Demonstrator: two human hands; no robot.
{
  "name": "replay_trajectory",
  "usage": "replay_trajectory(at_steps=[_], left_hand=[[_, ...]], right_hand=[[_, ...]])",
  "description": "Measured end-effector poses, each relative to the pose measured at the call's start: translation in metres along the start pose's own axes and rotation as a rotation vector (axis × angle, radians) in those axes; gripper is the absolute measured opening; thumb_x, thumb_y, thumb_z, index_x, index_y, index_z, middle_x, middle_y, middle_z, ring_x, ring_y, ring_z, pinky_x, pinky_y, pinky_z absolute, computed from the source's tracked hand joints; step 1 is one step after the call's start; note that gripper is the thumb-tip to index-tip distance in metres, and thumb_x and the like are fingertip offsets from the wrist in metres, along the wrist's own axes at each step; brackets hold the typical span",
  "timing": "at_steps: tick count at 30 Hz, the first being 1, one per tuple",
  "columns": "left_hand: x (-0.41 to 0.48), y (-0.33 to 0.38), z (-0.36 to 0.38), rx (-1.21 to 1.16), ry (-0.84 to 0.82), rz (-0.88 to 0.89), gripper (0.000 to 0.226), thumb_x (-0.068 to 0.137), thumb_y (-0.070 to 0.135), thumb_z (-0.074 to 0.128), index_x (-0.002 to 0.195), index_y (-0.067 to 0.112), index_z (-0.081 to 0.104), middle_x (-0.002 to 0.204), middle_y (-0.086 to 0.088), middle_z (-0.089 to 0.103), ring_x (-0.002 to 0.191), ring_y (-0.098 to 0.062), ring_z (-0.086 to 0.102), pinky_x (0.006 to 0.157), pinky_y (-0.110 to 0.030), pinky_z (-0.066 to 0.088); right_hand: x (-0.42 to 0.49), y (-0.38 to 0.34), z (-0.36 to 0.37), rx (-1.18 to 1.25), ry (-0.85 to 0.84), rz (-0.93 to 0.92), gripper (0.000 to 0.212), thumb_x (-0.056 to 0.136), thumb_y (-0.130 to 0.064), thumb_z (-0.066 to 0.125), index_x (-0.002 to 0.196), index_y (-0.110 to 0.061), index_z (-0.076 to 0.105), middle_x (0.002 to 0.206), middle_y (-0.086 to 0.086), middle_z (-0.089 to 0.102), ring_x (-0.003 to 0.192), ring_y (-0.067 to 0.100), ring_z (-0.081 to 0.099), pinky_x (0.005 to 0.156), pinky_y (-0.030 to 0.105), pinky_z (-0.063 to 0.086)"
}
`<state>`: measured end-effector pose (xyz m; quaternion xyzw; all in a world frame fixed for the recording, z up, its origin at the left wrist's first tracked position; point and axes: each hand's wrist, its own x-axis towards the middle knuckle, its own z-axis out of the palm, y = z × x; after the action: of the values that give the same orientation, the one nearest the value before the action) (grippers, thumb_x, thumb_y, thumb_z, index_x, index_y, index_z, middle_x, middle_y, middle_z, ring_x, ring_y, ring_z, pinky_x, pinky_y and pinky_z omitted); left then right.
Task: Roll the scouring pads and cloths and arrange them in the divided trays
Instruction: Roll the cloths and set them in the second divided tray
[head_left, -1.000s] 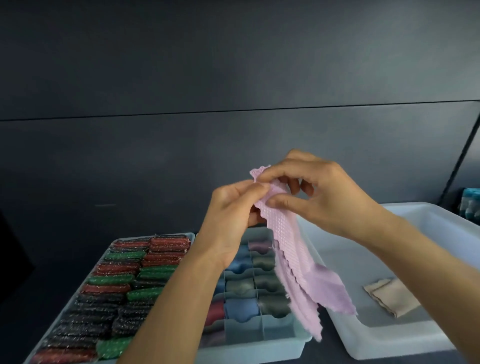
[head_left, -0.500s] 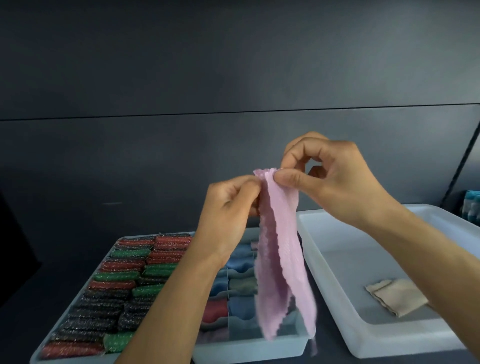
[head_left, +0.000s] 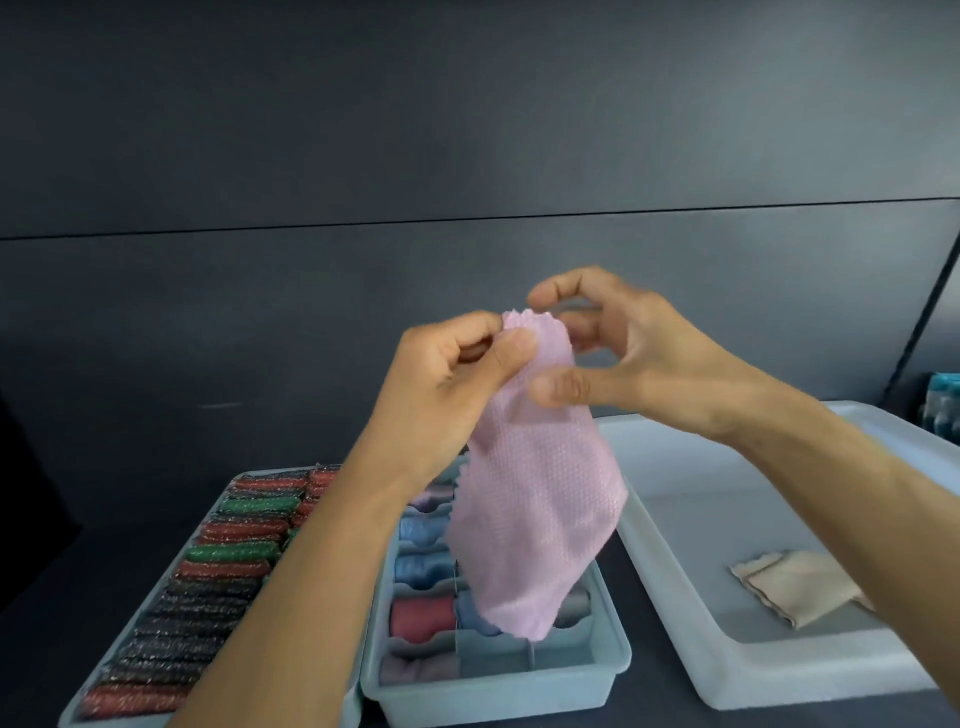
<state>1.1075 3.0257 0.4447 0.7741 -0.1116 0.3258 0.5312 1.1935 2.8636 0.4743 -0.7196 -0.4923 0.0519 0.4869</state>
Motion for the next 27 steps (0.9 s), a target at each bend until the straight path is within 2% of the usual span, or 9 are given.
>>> replay_trajectory(at_steps=[3, 7, 11, 15, 18, 20, 23, 25, 27], left_hand=[[0.003, -0.002, 0.001, 0.037, 0.048, 0.028, 0.022, 0.095, 0.018, 0.06, 0.074, 0.014, 0.065, 0.06, 0.007, 0.057, 0.057, -0.001, 0.05, 0.053, -0.014, 0.039], [0.001, -0.013, 0.008, 0.037, 0.141, 0.042, 0.031, 0.097, 0.02, 0.057, 0.07, 0.007, 0.055, 0.059, -0.007, 0.041, 0.055, -0.012, 0.035, 0.049, -0.025, 0.031], [0.0, -0.019, 0.015, -0.006, 0.194, 0.042, 0.025, 0.096, 0.023, 0.059, 0.086, 0.0, 0.062, 0.073, -0.016, 0.058, 0.063, -0.021, 0.052, 0.057, -0.035, 0.045], [-0.004, -0.022, 0.014, -0.24, -0.024, -0.251, 0.04, 0.074, 0.036, 0.077, 0.108, 0.017, 0.067, 0.103, -0.002, 0.075, 0.096, -0.018, 0.071, 0.086, -0.036, 0.057], [-0.012, -0.04, 0.007, -0.194, -0.222, -0.431, 0.057, 0.044, 0.063, 0.088, 0.088, 0.03, 0.075, 0.093, 0.006, 0.076, 0.092, -0.013, 0.072, 0.089, -0.038, 0.056], [-0.022, -0.053, 0.006, -0.26, -0.294, -0.476, 0.061, 0.037, 0.075, 0.082, 0.081, 0.033, 0.076, 0.084, 0.01, 0.074, 0.084, -0.009, 0.069, 0.081, -0.029, 0.055], [-0.024, -0.06, 0.01, -0.253, -0.127, -0.537, 0.063, 0.055, 0.083, 0.068, 0.09, 0.031, 0.073, 0.09, 0.016, 0.07, 0.086, 0.0, 0.063, 0.084, -0.028, 0.048], [-0.018, -0.056, 0.014, -0.163, 0.159, -0.359, 0.052, 0.075, 0.065, 0.069, 0.105, 0.022, 0.068, 0.099, 0.013, 0.069, 0.09, 0.002, 0.062, 0.085, -0.027, 0.047], [-0.012, -0.038, 0.015, -0.104, 0.397, -0.113, 0.024, 0.081, 0.037, 0.075, 0.094, 0.02, 0.065, 0.086, 0.013, 0.066, 0.078, 0.0, 0.061, 0.074, -0.02, 0.047]], right_hand=[[0.0, 0.003, 0.0, 0.014, 0.044, 0.093, 0.034, 0.073, -0.021, 0.082, 0.081, 0.001, 0.058, 0.068, 0.005, 0.056, 0.061, 0.018, 0.051, 0.058, 0.03, 0.042], [0.0, 0.003, -0.002, 0.066, 0.042, 0.149, 0.035, 0.08, -0.025, 0.077, 0.068, -0.004, 0.051, 0.064, 0.002, 0.045, 0.058, 0.014, 0.043, 0.052, 0.025, 0.034], [0.006, -0.001, 0.002, -0.019, 0.074, 0.075, 0.027, 0.083, -0.025, 0.073, 0.071, -0.006, 0.058, 0.062, -0.002, 0.052, 0.055, 0.011, 0.047, 0.048, 0.019, 0.037], [0.012, -0.007, -0.001, -0.002, 0.081, 0.028, 0.021, 0.086, -0.019, 0.07, 0.07, -0.01, 0.06, 0.061, -0.006, 0.057, 0.054, 0.008, 0.051, 0.049, 0.018, 0.042], [0.013, -0.012, -0.01, 0.076, 0.072, 0.008, 0.019, 0.084, -0.023, 0.068, 0.069, -0.016, 0.059, 0.062, -0.008, 0.059, 0.055, 0.008, 0.054, 0.051, 0.019, 0.045], [0.013, -0.015, -0.017, 0.101, 0.074, -0.003, 0.018, 0.081, -0.03, 0.066, 0.07, -0.017, 0.06, 0.064, -0.008, 0.058, 0.057, 0.007, 0.054, 0.052, 0.018, 0.044], [0.013, -0.016, -0.023, 0.081, 0.097, 0.04, 0.021, 0.086, -0.029, 0.065, 0.069, -0.016, 0.06, 0.063, -0.009, 0.057, 0.055, 0.007, 0.052, 0.051, 0.016, 0.042], [0.015, -0.011, -0.023, 0.002, 0.158, 0.089, 0.025, 0.089, -0.027, 0.065, 0.073, -0.008, 0.06, 0.063, -0.004, 0.056, 0.054, 0.009, 0.049, 0.049, 0.016, 0.041], [0.019, -0.005, -0.017, -0.039, 0.248, 0.14, 0.023, 0.089, -0.023, 0.066, 0.078, -0.004, 0.061, 0.066, 0.001, 0.057, 0.055, 0.012, 0.05, 0.049, 0.017, 0.041]])
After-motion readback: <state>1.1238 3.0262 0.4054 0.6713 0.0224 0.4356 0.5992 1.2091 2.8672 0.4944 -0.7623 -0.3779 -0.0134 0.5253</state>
